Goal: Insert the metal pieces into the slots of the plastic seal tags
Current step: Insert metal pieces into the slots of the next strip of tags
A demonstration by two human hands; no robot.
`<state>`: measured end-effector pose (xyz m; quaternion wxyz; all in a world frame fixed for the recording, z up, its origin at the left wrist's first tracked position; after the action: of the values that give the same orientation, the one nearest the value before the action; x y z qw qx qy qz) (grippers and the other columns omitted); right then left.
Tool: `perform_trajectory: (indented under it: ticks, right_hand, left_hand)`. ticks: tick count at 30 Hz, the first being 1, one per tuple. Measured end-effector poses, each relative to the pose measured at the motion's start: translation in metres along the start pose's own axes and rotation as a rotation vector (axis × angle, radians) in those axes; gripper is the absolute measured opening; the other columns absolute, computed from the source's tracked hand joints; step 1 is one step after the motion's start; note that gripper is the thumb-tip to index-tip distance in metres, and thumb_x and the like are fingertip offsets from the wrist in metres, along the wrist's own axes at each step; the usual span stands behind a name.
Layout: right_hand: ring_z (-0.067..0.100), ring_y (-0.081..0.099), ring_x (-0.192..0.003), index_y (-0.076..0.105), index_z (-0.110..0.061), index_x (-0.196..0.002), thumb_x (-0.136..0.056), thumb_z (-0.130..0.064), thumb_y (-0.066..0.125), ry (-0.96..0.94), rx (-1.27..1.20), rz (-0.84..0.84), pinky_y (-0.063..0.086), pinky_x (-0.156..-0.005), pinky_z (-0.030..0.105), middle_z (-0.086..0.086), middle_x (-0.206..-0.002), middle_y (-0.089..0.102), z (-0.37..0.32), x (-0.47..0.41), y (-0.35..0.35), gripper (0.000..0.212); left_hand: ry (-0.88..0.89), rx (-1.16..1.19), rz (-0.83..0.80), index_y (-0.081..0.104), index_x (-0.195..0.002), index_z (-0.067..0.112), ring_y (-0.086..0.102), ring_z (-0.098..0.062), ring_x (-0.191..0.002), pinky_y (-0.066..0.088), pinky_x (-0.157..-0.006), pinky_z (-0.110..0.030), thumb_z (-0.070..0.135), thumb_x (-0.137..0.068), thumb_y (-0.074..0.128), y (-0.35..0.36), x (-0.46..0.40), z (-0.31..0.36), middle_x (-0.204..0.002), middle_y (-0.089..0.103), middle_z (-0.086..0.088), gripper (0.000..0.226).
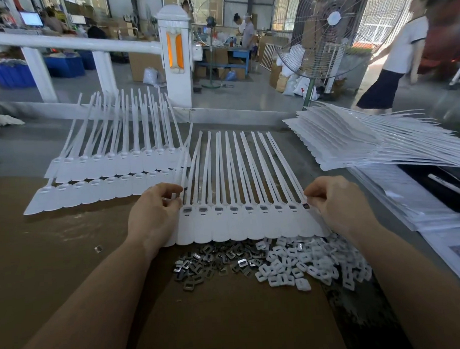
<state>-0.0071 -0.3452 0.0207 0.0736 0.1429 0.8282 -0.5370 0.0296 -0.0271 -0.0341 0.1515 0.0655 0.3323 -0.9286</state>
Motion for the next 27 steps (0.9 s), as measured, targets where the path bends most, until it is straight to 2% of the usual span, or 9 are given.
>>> perform_trajectory:
  ticks: [3, 7, 13, 16, 21, 27]
  right_hand:
    - [0.021, 0.064, -0.087, 0.070, -0.014, -0.094, -0.086, -0.008, 0.061, -0.014, -0.042, 0.046, 0.052, -0.083, 0.039, 0.004, -0.093, 0.070, -0.005, 0.007, -0.005, 0.013]
    - [0.013, 0.061, -0.078, 0.070, -0.016, -0.093, -0.088, -0.010, 0.060, -0.054, -0.086, 0.063, 0.051, -0.078, 0.029, -0.002, -0.087, 0.068, -0.017, 0.017, 0.001, 0.013]
    - [0.016, 0.056, -0.086, 0.069, -0.018, -0.096, -0.087, 0.004, 0.051, 0.034, 0.080, 0.040, 0.048, -0.075, 0.031, 0.003, -0.100, 0.062, 0.001, 0.015, 0.008, 0.030]
    - [0.016, 0.049, -0.083, 0.070, -0.019, -0.093, -0.083, 0.009, 0.052, 0.032, 0.114, 0.024, 0.040, -0.069, 0.027, 0.004, -0.100, 0.057, 0.006, 0.013, 0.009, 0.035]
    - [0.014, 0.041, -0.083, 0.069, -0.019, -0.092, -0.081, 0.011, 0.051, 0.033, 0.125, 0.024, 0.033, -0.069, 0.027, 0.000, -0.093, 0.048, 0.008, 0.011, 0.010, 0.037]
    - [0.014, 0.039, -0.088, 0.066, -0.019, -0.094, -0.085, 0.005, 0.051, 0.051, 0.154, -0.017, 0.035, -0.074, 0.029, -0.001, -0.092, 0.043, 0.006, 0.010, 0.011, 0.029]
  left_hand:
    - [0.006, -0.003, -0.002, 0.063, -0.109, 0.029, 0.047, 0.000, -0.071, 0.032, -0.056, -0.016, 0.021, -0.092, 0.056, 0.000, 0.000, 0.000, -0.095, 0.058, 0.003, 0.020]
    - [0.004, 0.009, -0.011, 0.063, -0.109, 0.029, 0.048, -0.004, -0.077, 0.034, -0.060, -0.021, 0.021, -0.092, 0.056, 0.001, 0.001, 0.000, -0.100, 0.059, 0.001, 0.020]
    - [0.000, 0.007, -0.017, 0.063, -0.109, 0.029, 0.049, -0.007, -0.081, 0.035, -0.064, -0.023, 0.021, -0.092, 0.056, 0.002, 0.000, 0.000, -0.101, 0.058, 0.002, 0.020]
    - [-0.001, 0.005, -0.013, 0.063, -0.110, 0.029, 0.050, -0.008, -0.083, 0.037, -0.069, -0.025, 0.020, -0.092, 0.056, 0.002, 0.000, -0.001, -0.102, 0.059, 0.002, 0.021]
    - [-0.001, -0.004, -0.014, 0.063, -0.110, 0.030, 0.050, -0.006, -0.081, 0.035, -0.058, -0.019, 0.022, -0.092, 0.056, 0.003, -0.001, -0.002, -0.102, 0.060, 0.002, 0.020]
    - [0.005, 0.001, -0.012, 0.063, -0.109, 0.030, 0.047, -0.002, -0.074, 0.034, -0.057, -0.017, 0.021, -0.092, 0.056, 0.002, -0.001, -0.001, -0.100, 0.059, 0.002, 0.020]
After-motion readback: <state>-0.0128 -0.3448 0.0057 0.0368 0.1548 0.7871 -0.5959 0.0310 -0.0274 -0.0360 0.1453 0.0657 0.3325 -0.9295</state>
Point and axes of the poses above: each hand's wrist, its own x-axis away from the middle knuckle, its own y-axis out of the palm, z = x × y, the point moved 9 cm from there along -x, towards the middle knuckle
